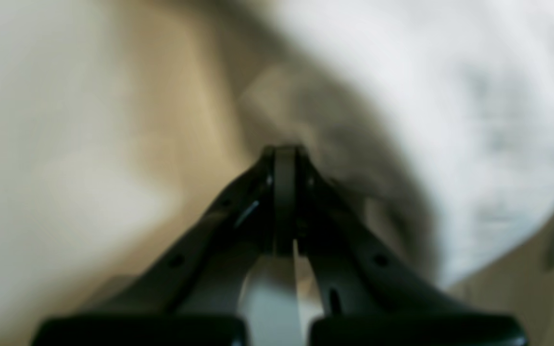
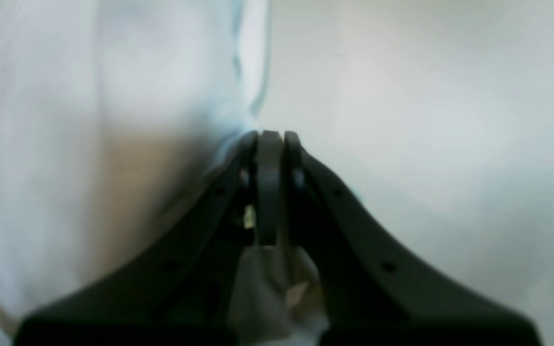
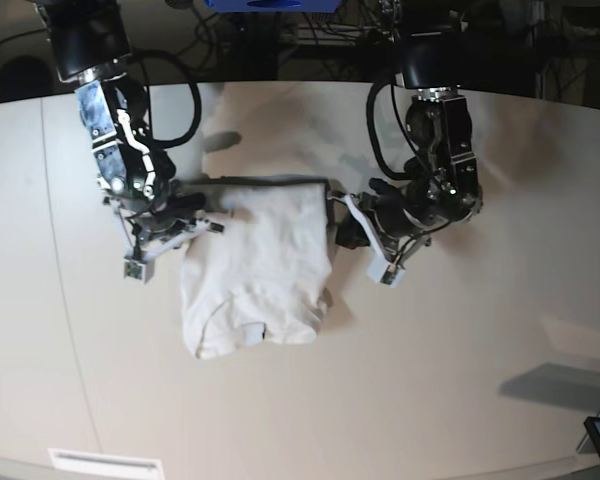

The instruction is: Fold the T-shirt properly

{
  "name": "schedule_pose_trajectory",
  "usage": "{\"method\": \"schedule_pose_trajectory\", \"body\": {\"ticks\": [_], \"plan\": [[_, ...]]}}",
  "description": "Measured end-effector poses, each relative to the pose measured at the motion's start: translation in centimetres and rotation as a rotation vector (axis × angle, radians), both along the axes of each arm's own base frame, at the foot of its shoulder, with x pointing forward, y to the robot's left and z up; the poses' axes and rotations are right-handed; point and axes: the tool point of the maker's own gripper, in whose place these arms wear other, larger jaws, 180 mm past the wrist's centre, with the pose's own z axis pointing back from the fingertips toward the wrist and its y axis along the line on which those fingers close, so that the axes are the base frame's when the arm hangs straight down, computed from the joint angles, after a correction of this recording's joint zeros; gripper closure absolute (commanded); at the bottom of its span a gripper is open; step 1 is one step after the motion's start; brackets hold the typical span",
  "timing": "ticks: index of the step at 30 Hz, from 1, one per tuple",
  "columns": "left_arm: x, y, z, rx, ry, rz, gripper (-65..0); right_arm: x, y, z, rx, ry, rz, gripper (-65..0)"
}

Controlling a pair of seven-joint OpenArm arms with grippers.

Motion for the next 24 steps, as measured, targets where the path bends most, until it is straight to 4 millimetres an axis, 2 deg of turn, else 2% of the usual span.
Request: {"method": "schedule_pose_trajectory", "body": {"ticks": [2, 4, 9, 12, 15, 19, 24], "plan": [[0.2, 1.2, 0.6, 0.035, -0.018, 0.015, 0.0, 0.2, -1.2, 0.1, -0.030, -0.020, -0.015, -3.0], [0.7, 1.2, 2.1, 0.043, -0.068, 0.004, 0.0, 0.2, -1.5, 0.3, -0.045, -0.045, -0.003, -3.0], [1.9, 1.2, 4.9, 0.050, -0.160, 0.003, 0.0, -0.4, -0.7, 1.1, -0.016, -0.059, 0.011, -3.0], [2.0, 1.6, 6.5, 0.070, -0.210, 0.008, 0.0, 0.7, -0.8, 3.3, -0.012, -0.167, -0.006, -3.0], [2.0, 1.8, 9.0, 0.098, -0.290, 0.008, 0.0, 1.3, -2.8, 5.3, -0.034, -0.254, -0.062, -3.0], [0.0, 2.1, 11.3, 0.113, -0.400, -0.012, 0.0, 1.2, -3.4, 6.0, -0.046, -0.278, -0.055, -3.0], [-2.7, 3.0, 10.2, 0.099, -0.422, -0.016, 0.0, 1.5, -4.7, 7.7, -0.120, -0.425, -0.010, -3.0]]}}
